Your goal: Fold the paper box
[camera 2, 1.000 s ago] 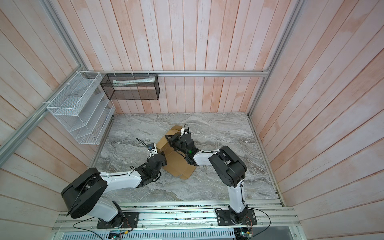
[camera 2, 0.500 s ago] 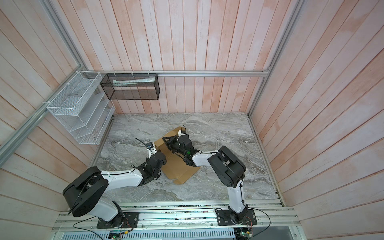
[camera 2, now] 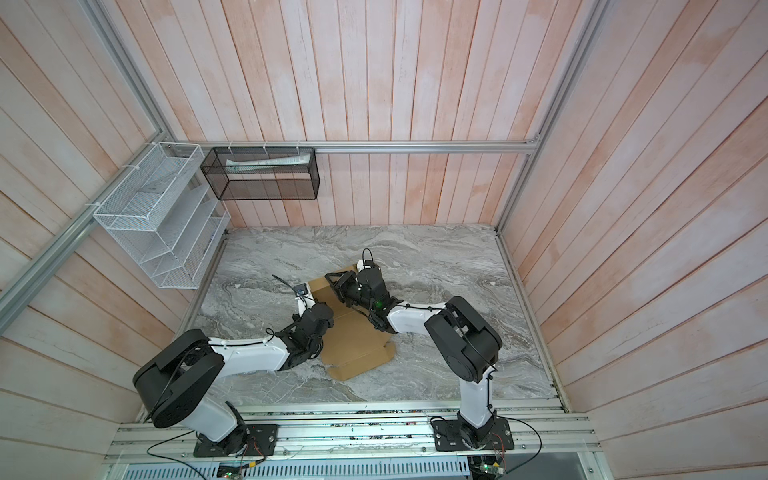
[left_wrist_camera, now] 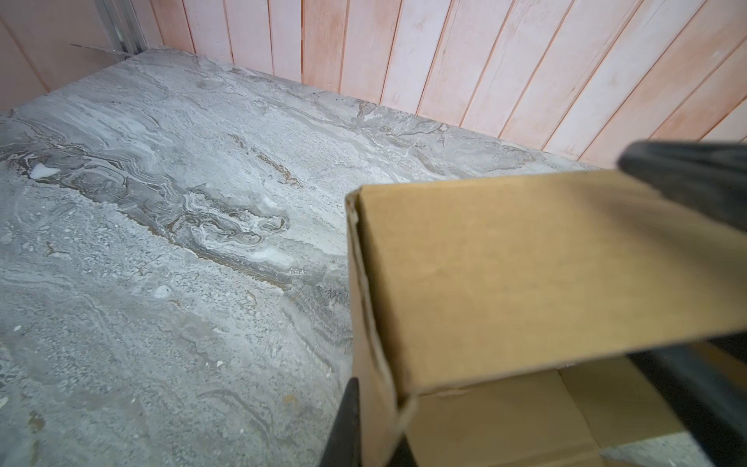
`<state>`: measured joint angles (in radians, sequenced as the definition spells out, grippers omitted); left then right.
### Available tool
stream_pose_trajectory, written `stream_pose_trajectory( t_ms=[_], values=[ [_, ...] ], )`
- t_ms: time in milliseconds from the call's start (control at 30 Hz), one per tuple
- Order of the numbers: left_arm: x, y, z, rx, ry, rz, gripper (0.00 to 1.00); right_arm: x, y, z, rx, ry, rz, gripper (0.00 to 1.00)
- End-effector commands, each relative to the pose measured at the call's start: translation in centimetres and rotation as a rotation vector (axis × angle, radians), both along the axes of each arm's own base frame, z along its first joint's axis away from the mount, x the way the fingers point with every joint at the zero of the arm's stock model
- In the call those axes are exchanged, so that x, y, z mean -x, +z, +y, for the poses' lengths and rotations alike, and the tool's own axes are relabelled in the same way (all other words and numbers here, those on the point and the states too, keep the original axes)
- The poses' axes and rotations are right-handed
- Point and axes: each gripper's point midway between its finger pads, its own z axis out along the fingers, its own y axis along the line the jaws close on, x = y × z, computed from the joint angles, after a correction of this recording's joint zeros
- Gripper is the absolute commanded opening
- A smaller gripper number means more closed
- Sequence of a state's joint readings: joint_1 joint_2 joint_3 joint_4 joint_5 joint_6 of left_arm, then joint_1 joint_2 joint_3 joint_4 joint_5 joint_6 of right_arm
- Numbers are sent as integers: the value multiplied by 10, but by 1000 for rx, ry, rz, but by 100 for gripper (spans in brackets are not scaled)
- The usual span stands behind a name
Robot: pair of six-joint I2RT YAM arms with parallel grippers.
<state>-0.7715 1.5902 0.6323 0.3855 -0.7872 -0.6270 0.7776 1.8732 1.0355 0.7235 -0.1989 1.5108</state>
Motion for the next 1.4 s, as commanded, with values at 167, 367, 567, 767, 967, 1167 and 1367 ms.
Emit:
stream_pose_trajectory(
  t_ms=[167, 367, 567, 767, 967, 1167, 1367],
  values=[
    [-10, 11, 1, -53, 15, -43, 0, 20, 9, -25, 88, -25, -41, 42],
    [-13, 20, 4, -91, 14, -63, 0, 39, 13, -39, 157, -7, -81, 49],
    [-16, 19, 0, -119, -53, -75, 0, 60, -1, -59, 262, 17, -73, 51],
    [-11, 8, 1, -140, -113, -78, 0, 69, -3, -80, 434, 37, -173, 52],
    [-4, 6, 0, -164, -213, -92, 0, 62, 30, -93, 641, 74, -373, 48],
    [-1, 4, -8, -221, -305, -115, 0, 46, 59, -92, 745, 65, -534, 37],
    [4, 0, -17, -193, -365, -112, 0, 24, 62, -76, 790, 57, -572, 31]
  ],
)
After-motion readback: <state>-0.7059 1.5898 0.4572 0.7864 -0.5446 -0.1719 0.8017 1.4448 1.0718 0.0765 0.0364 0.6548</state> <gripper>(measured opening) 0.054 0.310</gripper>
